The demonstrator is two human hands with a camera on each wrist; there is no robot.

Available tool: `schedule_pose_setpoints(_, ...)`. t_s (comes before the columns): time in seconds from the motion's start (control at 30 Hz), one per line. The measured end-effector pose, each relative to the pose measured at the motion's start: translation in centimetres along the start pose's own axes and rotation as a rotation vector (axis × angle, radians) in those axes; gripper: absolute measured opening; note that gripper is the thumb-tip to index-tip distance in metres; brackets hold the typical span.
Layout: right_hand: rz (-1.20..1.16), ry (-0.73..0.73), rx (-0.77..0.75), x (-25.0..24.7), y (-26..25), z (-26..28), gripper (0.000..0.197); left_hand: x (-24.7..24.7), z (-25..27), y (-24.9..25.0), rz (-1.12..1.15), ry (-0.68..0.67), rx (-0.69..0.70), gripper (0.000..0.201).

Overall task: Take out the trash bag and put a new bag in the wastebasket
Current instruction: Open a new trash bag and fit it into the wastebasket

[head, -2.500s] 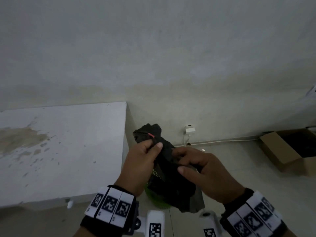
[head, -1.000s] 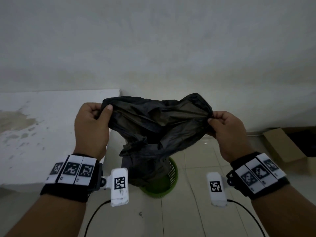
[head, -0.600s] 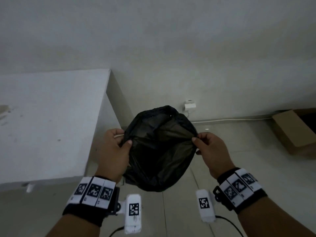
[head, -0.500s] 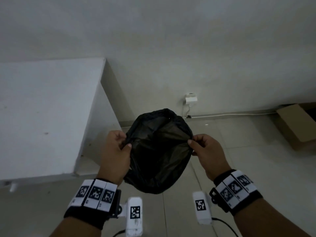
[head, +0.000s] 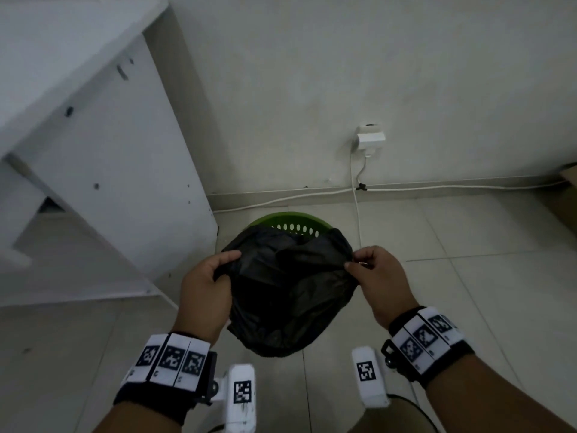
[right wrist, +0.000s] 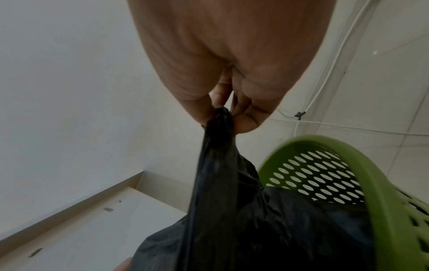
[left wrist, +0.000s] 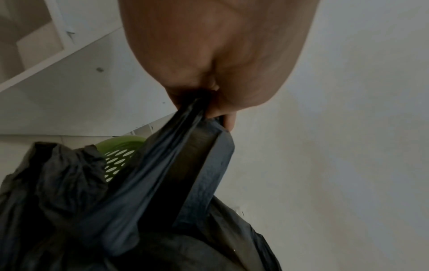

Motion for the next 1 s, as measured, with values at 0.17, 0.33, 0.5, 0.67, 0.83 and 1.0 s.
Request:
schedule_pose_setpoints(0.17, 0.018, -0.020, -0.101, 1.0, 2.8, 0.2, 0.039, 0.5, 0.6, -4.5, 0.211, -0.009, -0.076, 0.045)
schedule_pose_setpoints(0.33, -0.069, -0.067, -0.047, 1.3, 3.1, 0.3, 0.040, 0.9, -0.5, -6.7, 0.570, -0.082, -0.232, 0.041)
schedule_pose_setpoints(0.5, -0.144, -0.075, -0.006, 1.5, 1.7, -1.0, 0.022, 0.8, -3.3, -4.0, 0.506, -0.056, -0.129, 0.016)
schedule_pose_setpoints(0.67, 0.120, -0.122, -0.169, 2.1, -2.0, -4.1, 0.016, 0.8, -7.7, -0.1, 0.131, -0.070, 0.121, 0.035)
schedule_pose_setpoints(0.83, 0.454, 0.185, -0.444, -0.2, -6.6, -7.1, 0.038, -2.3, -11.2, 3.6, -0.112, 0.189, 0.392, 0.031)
schedule_pose_setpoints(1.0, 0.575, 0.291, -0.420, -1.6, -7.4, -9.1, 0.053, -4.6, -12.0, 3.3, -0.245, 0.386, 0.441, 0.025)
Point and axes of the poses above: each hand's wrist, its own z-axis away from the middle knuckle, its own x-axis out of the palm, y = z × x, the point moved 7 cm from there along -z, towards the middle knuckle, and after that the axes turned 2 degrees about -x, right-handed, at the moved point
